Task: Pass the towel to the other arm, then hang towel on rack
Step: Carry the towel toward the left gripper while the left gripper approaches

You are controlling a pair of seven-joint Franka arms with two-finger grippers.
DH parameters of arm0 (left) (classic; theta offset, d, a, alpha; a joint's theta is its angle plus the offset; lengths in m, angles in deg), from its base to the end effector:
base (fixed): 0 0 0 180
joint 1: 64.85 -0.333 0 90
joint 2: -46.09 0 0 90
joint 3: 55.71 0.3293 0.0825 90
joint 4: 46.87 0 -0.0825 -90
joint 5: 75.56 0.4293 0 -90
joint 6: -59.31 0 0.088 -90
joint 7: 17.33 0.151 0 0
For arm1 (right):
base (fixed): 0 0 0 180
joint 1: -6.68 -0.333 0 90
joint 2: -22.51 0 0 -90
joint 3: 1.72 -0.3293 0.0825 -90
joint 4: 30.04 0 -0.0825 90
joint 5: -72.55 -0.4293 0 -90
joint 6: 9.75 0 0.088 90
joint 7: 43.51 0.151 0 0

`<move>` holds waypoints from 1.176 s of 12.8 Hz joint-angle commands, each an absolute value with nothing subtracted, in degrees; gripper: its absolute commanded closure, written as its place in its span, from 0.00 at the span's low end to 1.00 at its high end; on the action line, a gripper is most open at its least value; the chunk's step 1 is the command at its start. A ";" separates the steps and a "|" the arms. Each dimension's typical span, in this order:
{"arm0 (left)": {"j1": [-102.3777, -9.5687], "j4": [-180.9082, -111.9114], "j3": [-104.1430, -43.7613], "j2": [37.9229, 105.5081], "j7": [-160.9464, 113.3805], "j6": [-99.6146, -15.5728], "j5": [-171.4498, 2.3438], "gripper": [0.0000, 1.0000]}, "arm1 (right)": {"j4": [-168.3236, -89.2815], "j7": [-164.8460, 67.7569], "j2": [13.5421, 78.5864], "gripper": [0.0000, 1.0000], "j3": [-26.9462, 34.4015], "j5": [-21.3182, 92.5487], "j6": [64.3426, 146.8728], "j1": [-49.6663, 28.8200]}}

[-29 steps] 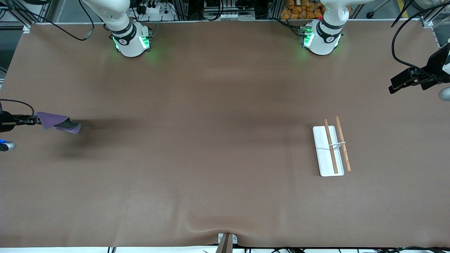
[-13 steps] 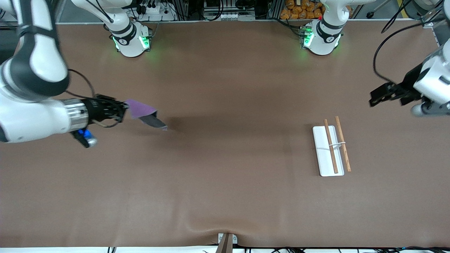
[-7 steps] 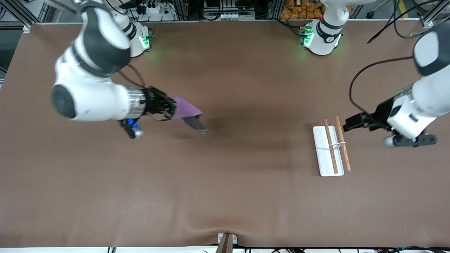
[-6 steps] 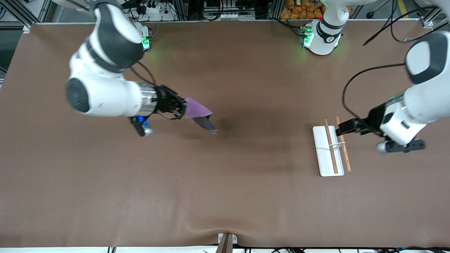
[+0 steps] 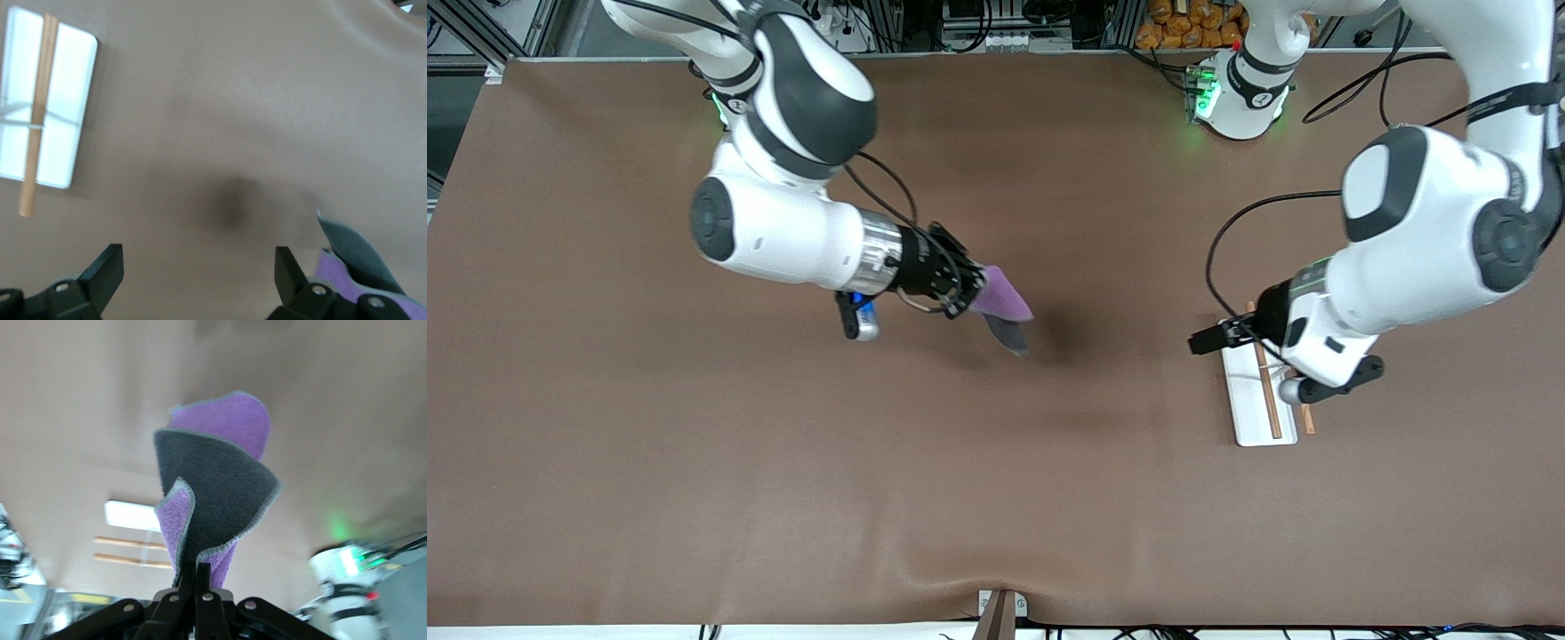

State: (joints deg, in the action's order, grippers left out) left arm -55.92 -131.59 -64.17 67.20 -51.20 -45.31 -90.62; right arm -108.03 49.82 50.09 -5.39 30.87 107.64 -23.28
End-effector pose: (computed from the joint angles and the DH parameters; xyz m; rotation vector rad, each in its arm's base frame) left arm 0.6781 -0.2335 0.4282 2.8170 0.5215 -0.2146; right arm 0.6242 0.4791 0.4464 -2.0101 1.5793 0.7265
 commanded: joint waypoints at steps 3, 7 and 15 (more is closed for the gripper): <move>-53.60 -130.81 -63.98 72.28 -54.95 -46.86 -91.91 0.00 | -107.48 59.47 53.97 1.00 -4.53 27.99 123.72 -29.35; -53.25 -130.81 -63.89 75.53 -55.12 -49.94 -95.58 0.00 | -107.30 63.19 55.73 1.00 -4.53 22.82 133.84 -31.11; -51.49 -124.06 -63.89 80.80 -61.28 -56.35 -98.41 0.10 | -105.72 63.71 57.40 1.00 -4.53 19.73 136.33 -31.82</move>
